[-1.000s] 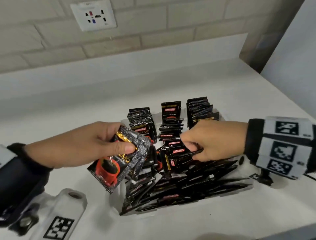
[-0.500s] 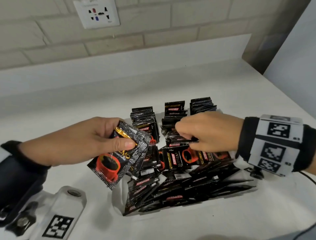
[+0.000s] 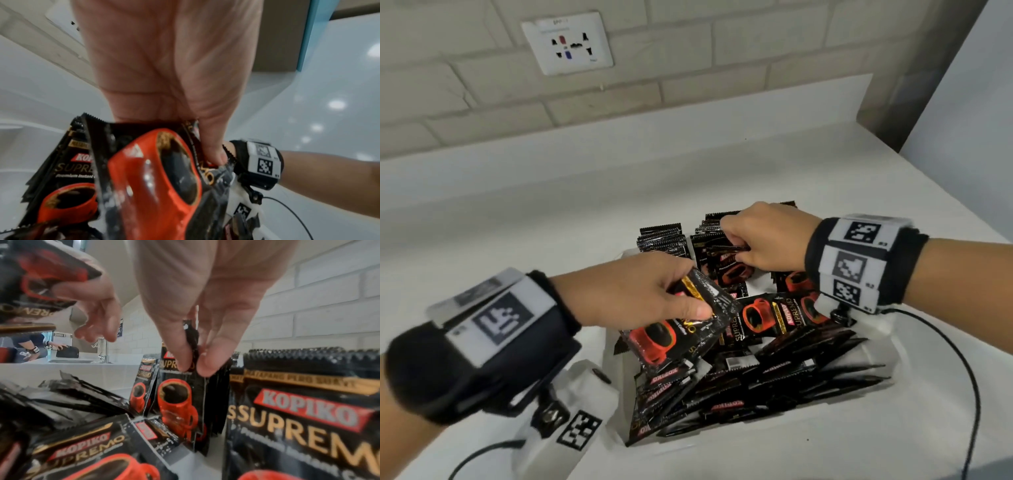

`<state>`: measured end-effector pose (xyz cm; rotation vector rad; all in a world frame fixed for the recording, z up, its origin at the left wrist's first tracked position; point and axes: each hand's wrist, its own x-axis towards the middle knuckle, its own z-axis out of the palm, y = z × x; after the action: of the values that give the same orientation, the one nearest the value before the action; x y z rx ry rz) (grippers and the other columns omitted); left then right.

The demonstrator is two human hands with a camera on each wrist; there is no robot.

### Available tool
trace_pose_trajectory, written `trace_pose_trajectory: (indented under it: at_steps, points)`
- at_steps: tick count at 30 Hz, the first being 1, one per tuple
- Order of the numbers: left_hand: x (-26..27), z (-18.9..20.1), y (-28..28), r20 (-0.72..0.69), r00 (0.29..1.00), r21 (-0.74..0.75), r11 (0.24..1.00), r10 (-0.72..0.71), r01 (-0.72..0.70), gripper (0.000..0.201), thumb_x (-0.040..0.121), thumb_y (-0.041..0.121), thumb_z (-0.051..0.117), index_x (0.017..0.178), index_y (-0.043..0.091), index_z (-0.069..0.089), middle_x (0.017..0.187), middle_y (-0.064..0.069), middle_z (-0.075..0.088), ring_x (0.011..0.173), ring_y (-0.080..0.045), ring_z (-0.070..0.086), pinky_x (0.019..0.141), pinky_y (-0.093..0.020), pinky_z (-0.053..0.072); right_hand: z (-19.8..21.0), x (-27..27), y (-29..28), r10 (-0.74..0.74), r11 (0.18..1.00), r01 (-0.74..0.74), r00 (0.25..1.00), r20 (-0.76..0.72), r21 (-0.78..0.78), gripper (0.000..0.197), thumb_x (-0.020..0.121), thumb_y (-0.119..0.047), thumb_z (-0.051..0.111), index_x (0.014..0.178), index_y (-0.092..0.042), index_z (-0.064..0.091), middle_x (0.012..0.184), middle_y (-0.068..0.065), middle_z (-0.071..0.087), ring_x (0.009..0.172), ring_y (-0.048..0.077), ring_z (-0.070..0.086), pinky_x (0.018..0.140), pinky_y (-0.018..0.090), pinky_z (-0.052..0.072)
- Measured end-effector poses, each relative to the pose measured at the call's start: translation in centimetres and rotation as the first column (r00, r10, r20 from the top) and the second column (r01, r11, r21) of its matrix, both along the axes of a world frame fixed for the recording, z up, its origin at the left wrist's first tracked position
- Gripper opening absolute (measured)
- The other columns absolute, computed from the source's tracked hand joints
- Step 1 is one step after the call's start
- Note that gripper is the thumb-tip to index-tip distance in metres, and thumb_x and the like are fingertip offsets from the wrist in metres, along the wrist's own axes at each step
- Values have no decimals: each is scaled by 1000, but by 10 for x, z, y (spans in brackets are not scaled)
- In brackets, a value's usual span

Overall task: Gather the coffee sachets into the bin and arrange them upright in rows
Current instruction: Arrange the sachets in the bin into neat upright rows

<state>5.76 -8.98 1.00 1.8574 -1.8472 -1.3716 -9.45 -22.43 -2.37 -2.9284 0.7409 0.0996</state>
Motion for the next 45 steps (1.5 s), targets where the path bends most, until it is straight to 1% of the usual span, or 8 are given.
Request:
trace_pose_trajectory:
  at_steps: [9, 14, 20, 30, 34, 35, 38, 45]
  points:
    - [-16, -15, -25, 203, 959, 137, 975, -199, 174, 43, 87, 41, 60, 114, 9, 58, 93, -14, 66, 79, -31, 62, 85, -51, 50, 5, 6, 5, 40, 978, -75, 983, -181, -196, 20, 92, -20, 49, 110, -12, 45, 88, 5, 49, 68, 20, 42, 44, 23, 23]
    - [-27, -24, -36, 305, 911, 199, 954, -279, 225, 43, 89, 44, 56, 117, 12, 52, 113, -7, 64, 110, -27, 59, 98, -44, 45, 9, 8, 12, 70, 929, -159, 962, -266, -333, 29, 95, -35, 43, 112, -12, 50, 100, 4, 60, 68, 18, 40, 43, 24, 18]
    - [-26, -18, -44, 282, 941, 154, 977, -188, 149, 22, 89, 38, 56, 96, 17, 54, 73, 7, 54, 62, -7, 51, 63, -22, 43, 11, 10, 10, 55, 913, -180, 943, -328, -365, 37, 92, -48, 44, 103, -15, 58, 96, 2, 62, 81, 22, 59, 45, 24, 24]
    - [-26, -21, -47, 330, 937, 165, 984, -118, 66, 59, 90, 38, 55, 135, 2, 41, 135, -21, 46, 122, -33, 45, 96, -35, 42, 19, 8, -1, -16, 987, -18, 978, -210, -160, 18, 87, -37, 58, 85, -20, 52, 65, -8, 36, 69, 17, 46, 50, 22, 29]
    - [-34, -22, -43, 359, 902, 253, 955, -238, 152, 53, 91, 41, 53, 129, 4, 46, 100, -3, 56, 110, -15, 38, 78, -30, 45, 18, 11, 4, 39, 961, -101, 972, -232, -258, 12, 89, -29, 52, 86, -17, 51, 62, -5, 33, 63, 19, 44, 47, 21, 25]
    - [-36, -23, -43, 374, 887, 278, 945, -272, 173, 54, 91, 42, 52, 129, 4, 45, 96, -6, 56, 73, -9, 52, 76, -29, 46, 19, 11, 5, 50, 955, -116, 970, -238, -272, 11, 89, -28, 52, 85, -17, 50, 62, -5, 32, 60, 18, 42, 46, 22, 24]
    - [-40, -32, -45, 422, 828, 333, 912, -370, 239, 67, 92, 45, 50, 143, 8, 31, 141, -16, 42, 129, -22, 42, 105, -28, 36, 20, 12, 9, 80, 940, -162, 961, -267, -301, 17, 90, -26, 49, 78, -16, 43, 60, -4, 31, 49, 13, 31, 45, 22, 21]
    - [-51, -40, -50, 459, 749, 384, 867, -478, 318, 66, 94, 44, 47, 147, 10, 24, 157, -7, 16, 141, -23, 25, 114, -36, 26, 17, 9, 10, 93, 942, -178, 953, -287, -286, 16, 92, -26, 47, 79, -15, 45, 60, -3, 32, 48, 12, 30, 44, 23, 21]
